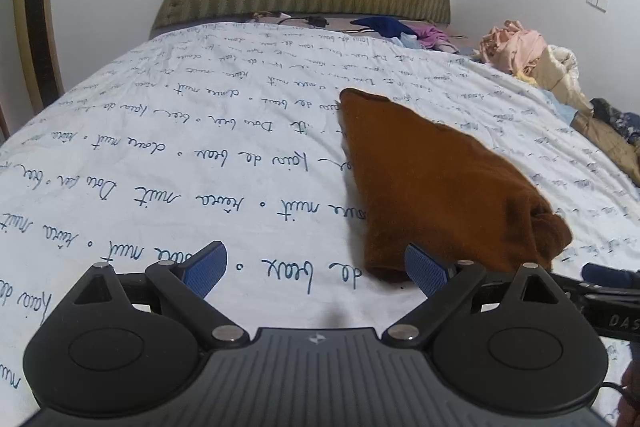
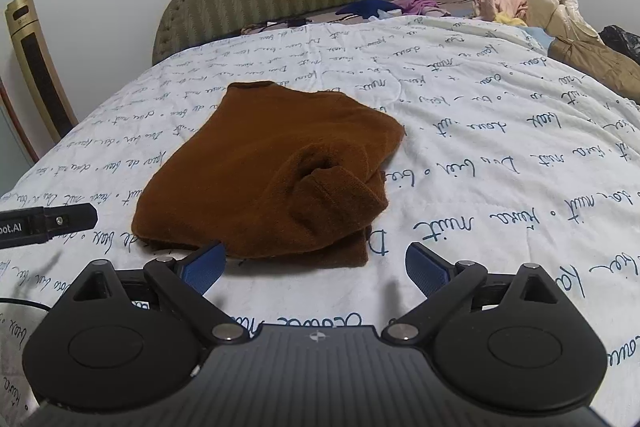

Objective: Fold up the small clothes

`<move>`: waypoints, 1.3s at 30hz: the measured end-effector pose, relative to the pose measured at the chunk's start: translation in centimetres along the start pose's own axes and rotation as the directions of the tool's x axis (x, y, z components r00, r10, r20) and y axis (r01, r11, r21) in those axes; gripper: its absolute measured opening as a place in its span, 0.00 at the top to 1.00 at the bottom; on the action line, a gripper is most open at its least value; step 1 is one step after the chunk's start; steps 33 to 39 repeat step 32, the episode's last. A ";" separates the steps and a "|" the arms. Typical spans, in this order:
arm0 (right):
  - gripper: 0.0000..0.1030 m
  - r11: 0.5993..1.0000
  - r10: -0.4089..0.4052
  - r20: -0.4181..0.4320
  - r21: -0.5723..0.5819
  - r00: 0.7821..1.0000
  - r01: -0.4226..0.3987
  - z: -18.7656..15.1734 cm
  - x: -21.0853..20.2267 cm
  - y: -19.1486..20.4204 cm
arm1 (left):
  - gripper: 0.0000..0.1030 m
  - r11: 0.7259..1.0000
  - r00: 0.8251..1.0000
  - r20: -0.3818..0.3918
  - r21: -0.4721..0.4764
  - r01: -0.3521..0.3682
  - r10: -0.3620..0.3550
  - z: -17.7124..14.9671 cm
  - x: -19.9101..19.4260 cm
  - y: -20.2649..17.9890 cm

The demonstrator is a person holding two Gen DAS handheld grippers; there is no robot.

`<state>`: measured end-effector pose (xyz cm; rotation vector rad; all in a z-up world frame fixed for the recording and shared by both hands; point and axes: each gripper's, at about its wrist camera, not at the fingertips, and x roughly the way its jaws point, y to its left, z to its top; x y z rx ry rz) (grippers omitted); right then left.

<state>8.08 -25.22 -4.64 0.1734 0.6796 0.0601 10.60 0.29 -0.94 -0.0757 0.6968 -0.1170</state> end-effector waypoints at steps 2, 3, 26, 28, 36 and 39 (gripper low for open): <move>0.08 1.000 0.001 0.002 -0.004 1.000 -0.001 0.0 -0.1 0.1 | 0.06 1.000 1.000 0.012 -0.005 0.023 -0.023 0.0 -0.2 0.2; 0.08 1.000 0.003 0.003 -0.008 1.000 -0.003 0.0 -0.1 0.1 | 0.06 1.000 1.000 0.017 -0.007 0.022 -0.022 0.0 -0.3 0.2; 0.06 1.000 -0.007 -0.004 0.010 1.000 0.007 -0.6 -0.2 -1.0 | 0.06 0.999 0.997 0.070 0.013 -0.043 0.042 0.0 -0.7 0.3; 0.06 1.000 -0.008 -0.006 0.010 1.000 0.008 -0.6 -0.1 -1.1 | 0.06 0.999 0.997 0.069 0.010 -0.043 0.042 0.0 -0.7 0.4; 0.05 1.000 -0.009 -0.011 0.008 1.000 0.009 -0.7 0.0 -1.2 | 0.06 1.000 0.999 0.046 -0.005 -0.029 0.029 0.0 -0.5 0.6; 0.05 1.000 -0.009 -0.011 0.008 1.000 0.009 -0.7 0.0 -1.2 | 0.06 1.000 0.999 0.046 -0.005 -0.029 0.029 0.0 -0.5 0.6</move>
